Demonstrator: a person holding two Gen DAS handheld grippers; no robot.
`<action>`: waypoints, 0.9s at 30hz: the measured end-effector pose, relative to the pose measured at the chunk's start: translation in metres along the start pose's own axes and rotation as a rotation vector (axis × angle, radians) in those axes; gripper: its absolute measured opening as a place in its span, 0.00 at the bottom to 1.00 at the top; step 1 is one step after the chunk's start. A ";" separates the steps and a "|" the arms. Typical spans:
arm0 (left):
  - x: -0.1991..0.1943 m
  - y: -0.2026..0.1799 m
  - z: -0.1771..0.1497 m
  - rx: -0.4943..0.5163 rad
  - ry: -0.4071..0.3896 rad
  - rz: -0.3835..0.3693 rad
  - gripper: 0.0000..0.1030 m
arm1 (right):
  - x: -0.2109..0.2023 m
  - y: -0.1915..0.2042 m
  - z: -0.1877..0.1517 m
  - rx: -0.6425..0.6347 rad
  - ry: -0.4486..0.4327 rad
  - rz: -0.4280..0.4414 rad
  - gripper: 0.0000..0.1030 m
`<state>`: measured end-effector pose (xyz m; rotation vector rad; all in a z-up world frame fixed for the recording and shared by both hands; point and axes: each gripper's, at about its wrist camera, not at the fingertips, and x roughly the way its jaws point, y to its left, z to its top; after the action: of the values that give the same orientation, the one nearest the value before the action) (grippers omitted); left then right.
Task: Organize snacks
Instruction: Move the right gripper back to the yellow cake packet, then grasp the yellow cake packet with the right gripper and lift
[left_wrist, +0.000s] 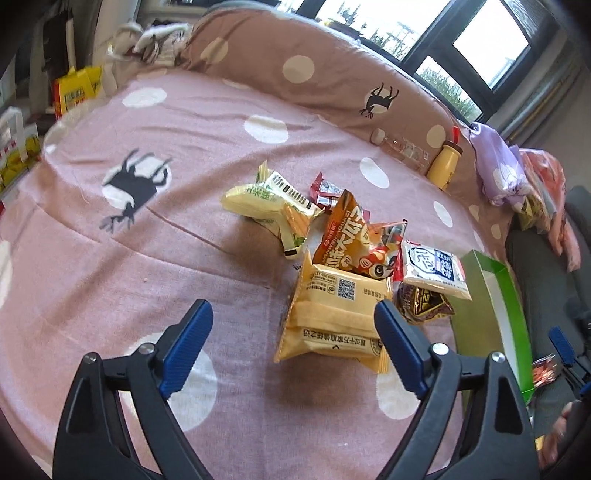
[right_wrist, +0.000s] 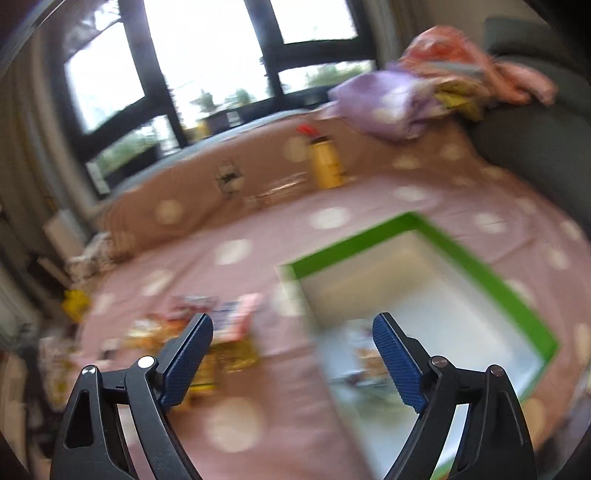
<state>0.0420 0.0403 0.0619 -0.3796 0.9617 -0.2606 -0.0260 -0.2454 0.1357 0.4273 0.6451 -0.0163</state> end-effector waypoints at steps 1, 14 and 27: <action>0.002 0.001 0.000 -0.002 0.008 -0.008 0.87 | 0.011 0.011 0.003 0.004 0.052 0.096 0.86; 0.025 -0.010 -0.004 0.041 0.089 -0.038 0.80 | 0.159 0.062 -0.033 0.003 0.490 0.230 0.84; 0.022 -0.031 -0.013 0.119 0.082 -0.047 0.45 | 0.157 0.059 -0.043 0.020 0.514 0.278 0.50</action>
<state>0.0415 0.0017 0.0522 -0.2840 1.0135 -0.3771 0.0838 -0.1562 0.0352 0.5434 1.0852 0.3617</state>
